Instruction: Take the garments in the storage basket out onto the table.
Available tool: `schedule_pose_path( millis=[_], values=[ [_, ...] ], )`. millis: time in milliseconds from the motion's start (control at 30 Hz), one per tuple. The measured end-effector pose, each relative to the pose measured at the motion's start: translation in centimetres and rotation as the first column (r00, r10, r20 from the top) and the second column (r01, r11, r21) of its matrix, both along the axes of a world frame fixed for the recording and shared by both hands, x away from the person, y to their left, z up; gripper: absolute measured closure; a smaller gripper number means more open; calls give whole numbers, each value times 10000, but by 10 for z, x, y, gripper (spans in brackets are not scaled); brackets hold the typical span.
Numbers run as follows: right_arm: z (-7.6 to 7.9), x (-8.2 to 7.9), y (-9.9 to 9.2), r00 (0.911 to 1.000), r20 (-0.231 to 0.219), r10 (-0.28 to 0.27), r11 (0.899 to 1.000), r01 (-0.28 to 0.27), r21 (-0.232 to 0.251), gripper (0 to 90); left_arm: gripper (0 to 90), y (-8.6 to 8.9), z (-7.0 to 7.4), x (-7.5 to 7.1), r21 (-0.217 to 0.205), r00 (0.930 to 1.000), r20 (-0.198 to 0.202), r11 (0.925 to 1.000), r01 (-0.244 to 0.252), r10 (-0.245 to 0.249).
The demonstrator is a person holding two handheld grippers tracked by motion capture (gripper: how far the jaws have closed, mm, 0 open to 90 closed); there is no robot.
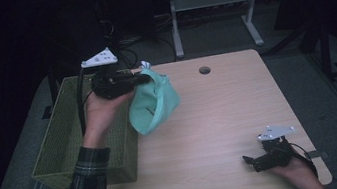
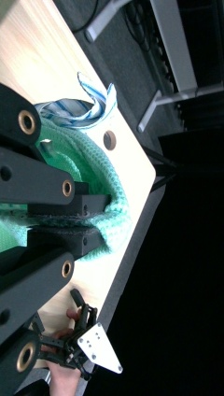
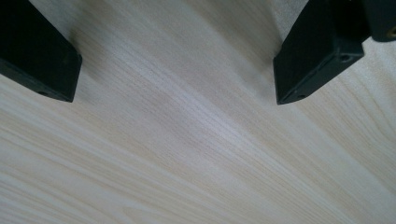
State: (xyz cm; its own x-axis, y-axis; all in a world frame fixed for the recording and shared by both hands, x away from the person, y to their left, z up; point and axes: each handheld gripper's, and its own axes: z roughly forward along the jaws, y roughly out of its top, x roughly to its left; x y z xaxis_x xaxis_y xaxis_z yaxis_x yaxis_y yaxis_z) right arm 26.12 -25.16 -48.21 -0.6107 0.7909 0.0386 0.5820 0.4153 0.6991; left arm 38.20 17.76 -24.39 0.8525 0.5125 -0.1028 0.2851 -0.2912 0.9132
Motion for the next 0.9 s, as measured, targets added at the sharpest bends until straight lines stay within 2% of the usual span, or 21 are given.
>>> schedule_pose_path(
  millis=[200,300,633,900],
  values=[
    [0,0,0,10000,-3,3,10000,-3,2,7,857,-23,-8,1,27,9992,-64,9992,402,-401],
    [0,0,0,10000,-2,5,10000,-5,1,7,857,-34,-13,1,169,9986,-91,9985,522,-521],
    [0,0,0,10000,35,18,10000,-18,-9,7,857,-69,-37,1,175,9949,-422,9956,925,-917],
    [0,0,0,10000,30,16,10000,-16,-13,7,857,-96,-55,-1,461,9911,-571,9914,1228,-1201]
  ],
)
